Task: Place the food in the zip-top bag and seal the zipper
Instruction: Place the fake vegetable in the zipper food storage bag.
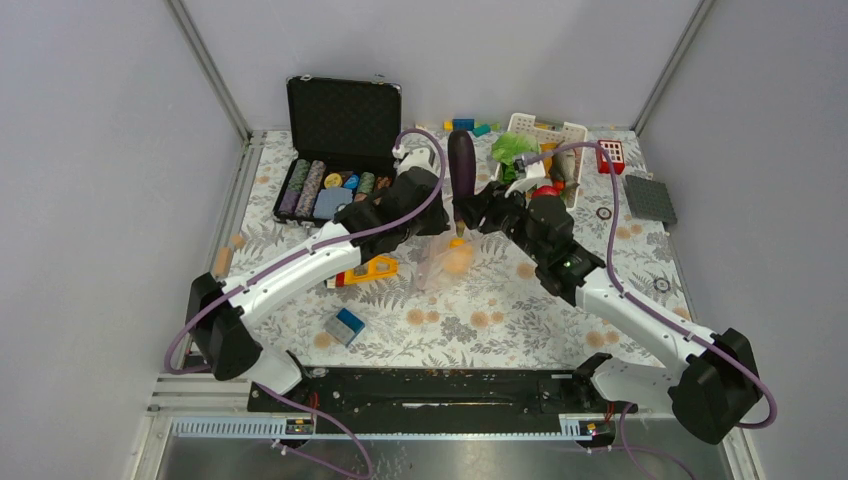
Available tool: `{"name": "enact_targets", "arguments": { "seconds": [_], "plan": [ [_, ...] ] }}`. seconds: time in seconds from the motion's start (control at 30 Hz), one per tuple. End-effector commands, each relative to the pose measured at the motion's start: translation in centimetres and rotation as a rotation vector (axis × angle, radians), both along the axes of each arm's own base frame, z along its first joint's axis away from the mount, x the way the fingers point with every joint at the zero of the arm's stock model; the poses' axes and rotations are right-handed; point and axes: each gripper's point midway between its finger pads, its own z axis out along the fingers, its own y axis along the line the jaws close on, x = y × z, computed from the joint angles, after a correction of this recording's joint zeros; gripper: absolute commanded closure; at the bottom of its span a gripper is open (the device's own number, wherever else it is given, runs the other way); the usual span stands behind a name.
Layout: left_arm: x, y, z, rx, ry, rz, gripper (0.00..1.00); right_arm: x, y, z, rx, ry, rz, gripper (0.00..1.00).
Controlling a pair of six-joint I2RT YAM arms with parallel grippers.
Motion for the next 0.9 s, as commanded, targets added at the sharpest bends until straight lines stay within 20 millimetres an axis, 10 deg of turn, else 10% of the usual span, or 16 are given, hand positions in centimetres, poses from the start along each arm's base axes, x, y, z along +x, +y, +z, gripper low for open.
{"name": "enact_targets", "arguments": {
  "seconds": [0.0,0.33,0.67,0.87],
  "plan": [
    [0.0,0.6,2.7,-0.074,-0.058,0.044,1.00,-1.0,-0.6,4.2,0.080,-0.160,-0.043,0.64],
    [0.0,0.8,3.0,-0.085,-0.069,0.050,1.00,-1.8,-0.8,3.8,0.056,-0.158,-0.033,0.29],
    [-0.1,0.6,3.2,-0.092,-0.078,0.032,1.00,-1.9,-1.0,3.9,0.051,-0.145,-0.042,0.24],
    [0.1,1.4,3.7,-0.075,-0.108,0.050,1.00,-1.2,-2.8,3.8,-0.035,-0.048,-0.138,0.02]
  ]
}}
